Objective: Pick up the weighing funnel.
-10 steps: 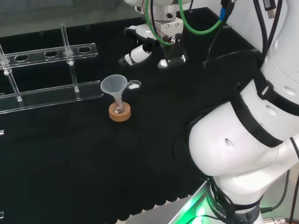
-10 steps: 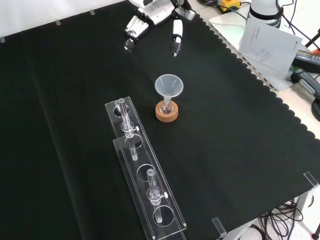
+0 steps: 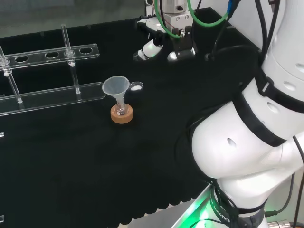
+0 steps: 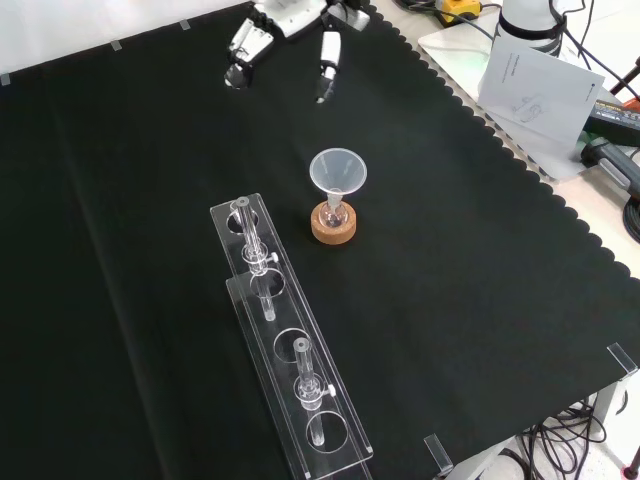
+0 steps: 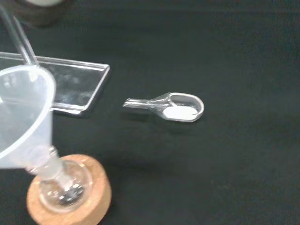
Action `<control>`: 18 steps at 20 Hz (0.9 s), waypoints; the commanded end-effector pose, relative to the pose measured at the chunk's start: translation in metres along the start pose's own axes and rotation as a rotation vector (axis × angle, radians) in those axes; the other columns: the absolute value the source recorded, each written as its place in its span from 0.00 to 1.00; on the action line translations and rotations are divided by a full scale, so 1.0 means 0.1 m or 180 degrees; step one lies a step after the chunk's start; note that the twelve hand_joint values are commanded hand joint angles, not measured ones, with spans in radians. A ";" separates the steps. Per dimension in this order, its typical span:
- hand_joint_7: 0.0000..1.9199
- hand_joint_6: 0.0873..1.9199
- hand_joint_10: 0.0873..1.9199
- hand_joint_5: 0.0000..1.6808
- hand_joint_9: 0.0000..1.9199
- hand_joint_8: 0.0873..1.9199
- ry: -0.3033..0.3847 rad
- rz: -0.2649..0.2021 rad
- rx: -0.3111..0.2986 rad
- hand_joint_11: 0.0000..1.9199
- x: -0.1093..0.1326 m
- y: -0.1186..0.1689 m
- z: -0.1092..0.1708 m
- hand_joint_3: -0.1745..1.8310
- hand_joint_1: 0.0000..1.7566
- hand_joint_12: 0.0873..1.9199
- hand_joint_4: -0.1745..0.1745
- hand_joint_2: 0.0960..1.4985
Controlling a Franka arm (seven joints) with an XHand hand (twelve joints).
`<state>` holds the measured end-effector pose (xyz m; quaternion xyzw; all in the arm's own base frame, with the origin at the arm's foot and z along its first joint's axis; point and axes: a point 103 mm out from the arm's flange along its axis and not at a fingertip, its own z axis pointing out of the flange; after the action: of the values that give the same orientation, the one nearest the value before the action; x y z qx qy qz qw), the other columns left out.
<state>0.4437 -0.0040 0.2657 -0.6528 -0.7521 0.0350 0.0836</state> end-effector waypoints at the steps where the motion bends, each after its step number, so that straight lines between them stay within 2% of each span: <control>1: 0.19 0.00 0.28 0.28 0.32 0.34 -0.0180 0.0169 0.0128 0.24 -0.29 0.25 0.04 0.30 0.48 0.68 0.29 0.42; 7: 0.22 0.00 0.27 0.35 0.35 0.34 -0.0196 0.0179 0.0301 0.25 -0.38 0.52 0.25 0.35 0.51 0.67 0.35 0.40; 18: 0.24 0.01 0.26 0.38 0.37 0.34 -0.0199 0.0019 0.0567 0.26 -0.32 0.89 0.78 0.37 0.51 0.66 0.37 0.38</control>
<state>0.4998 -0.0269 0.2079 -0.6590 -0.7386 0.0927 0.1080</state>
